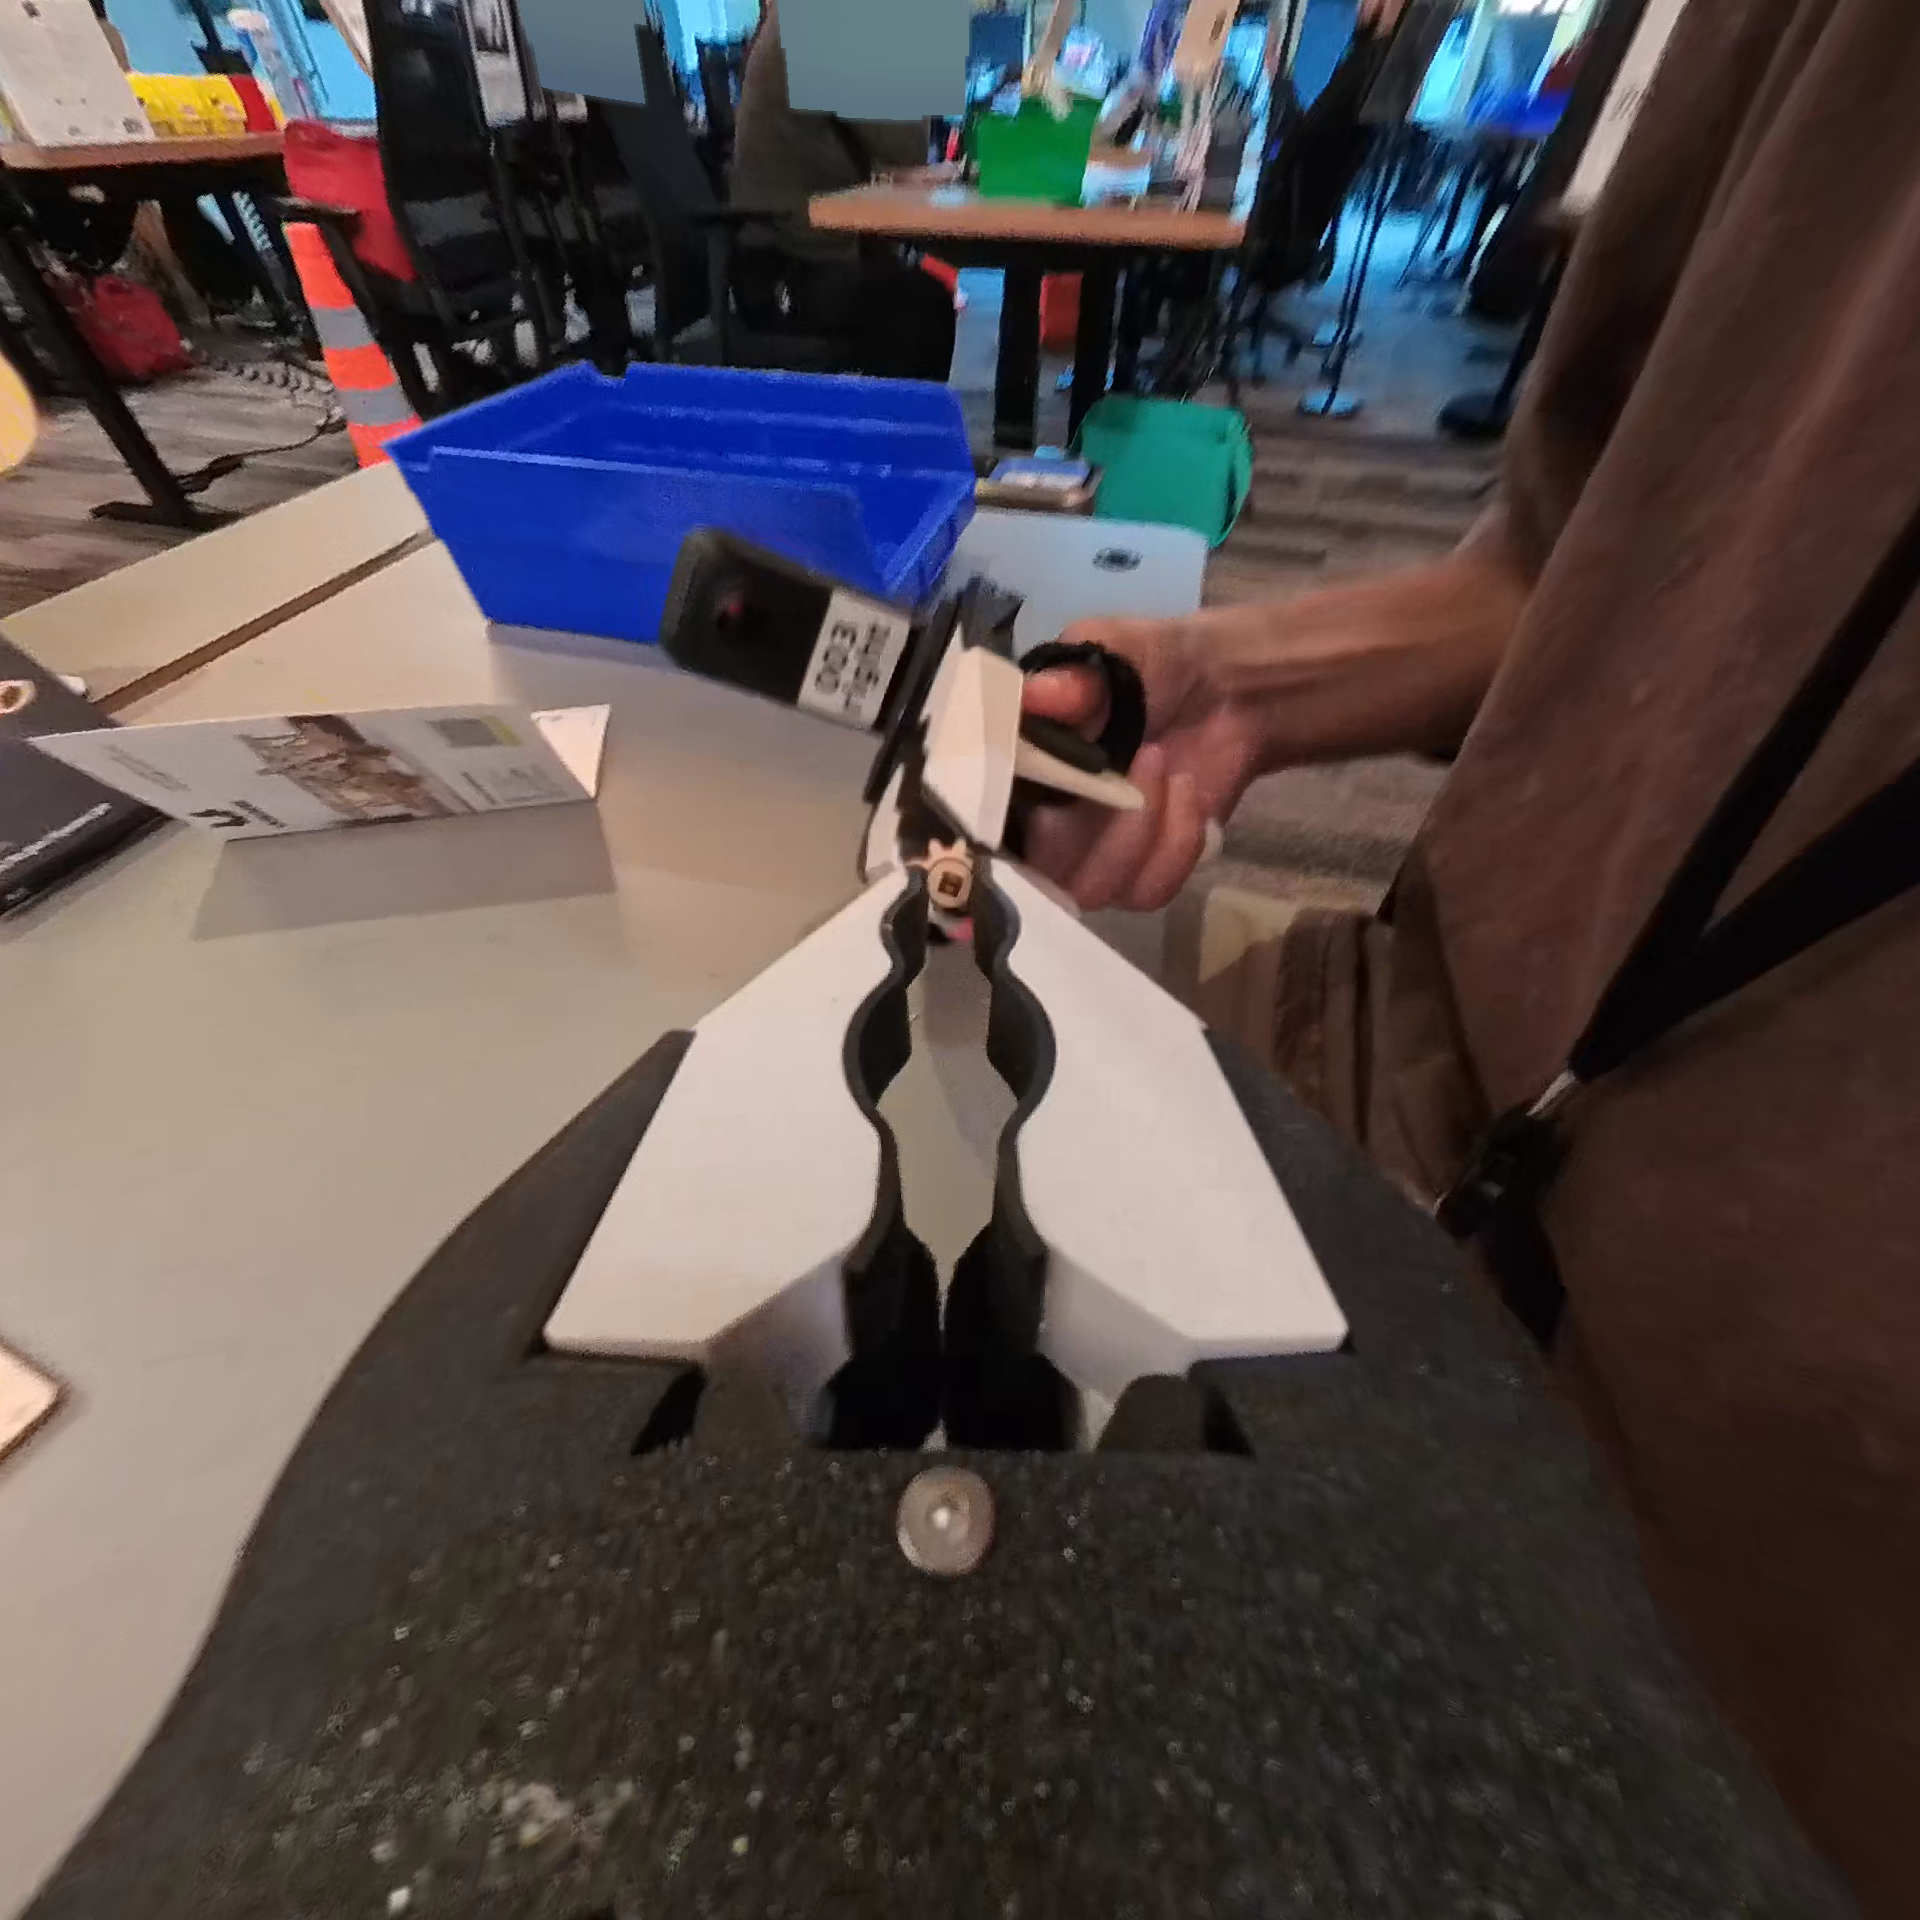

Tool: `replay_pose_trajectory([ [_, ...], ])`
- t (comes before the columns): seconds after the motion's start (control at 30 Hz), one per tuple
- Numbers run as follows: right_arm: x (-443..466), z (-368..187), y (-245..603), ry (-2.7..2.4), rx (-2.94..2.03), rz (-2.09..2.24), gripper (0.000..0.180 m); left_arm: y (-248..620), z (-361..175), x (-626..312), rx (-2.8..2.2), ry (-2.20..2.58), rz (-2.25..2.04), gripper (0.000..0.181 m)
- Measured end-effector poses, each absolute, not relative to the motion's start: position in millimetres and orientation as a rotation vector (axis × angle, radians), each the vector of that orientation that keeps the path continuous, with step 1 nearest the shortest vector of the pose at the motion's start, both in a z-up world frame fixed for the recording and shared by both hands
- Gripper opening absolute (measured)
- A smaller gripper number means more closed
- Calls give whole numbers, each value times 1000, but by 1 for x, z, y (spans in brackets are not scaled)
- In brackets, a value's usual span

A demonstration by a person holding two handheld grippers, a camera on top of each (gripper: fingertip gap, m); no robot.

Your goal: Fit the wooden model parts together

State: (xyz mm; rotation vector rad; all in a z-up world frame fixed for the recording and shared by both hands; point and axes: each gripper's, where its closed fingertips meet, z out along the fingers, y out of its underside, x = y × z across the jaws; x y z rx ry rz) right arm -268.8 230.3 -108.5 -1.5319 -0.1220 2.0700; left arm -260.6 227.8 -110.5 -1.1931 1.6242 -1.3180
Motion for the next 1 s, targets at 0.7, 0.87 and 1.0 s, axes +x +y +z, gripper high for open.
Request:
replay_pose_trajectory([
  [0.7, -271, -114, 224, -217, -1628, 1962, 8, 219, -115, -264, -1228, 1668, -1415, 6],
  [0.87, -269, -120, 226, -222, -1663, 1925, 7, 221, -121, -262, -1242, 1682, -1383, 6],
  [1.0, -268, -122, 227, -222, -1672, 1914, 7, 222, -123, -262, -1245, 1691, -1376, 6],
])
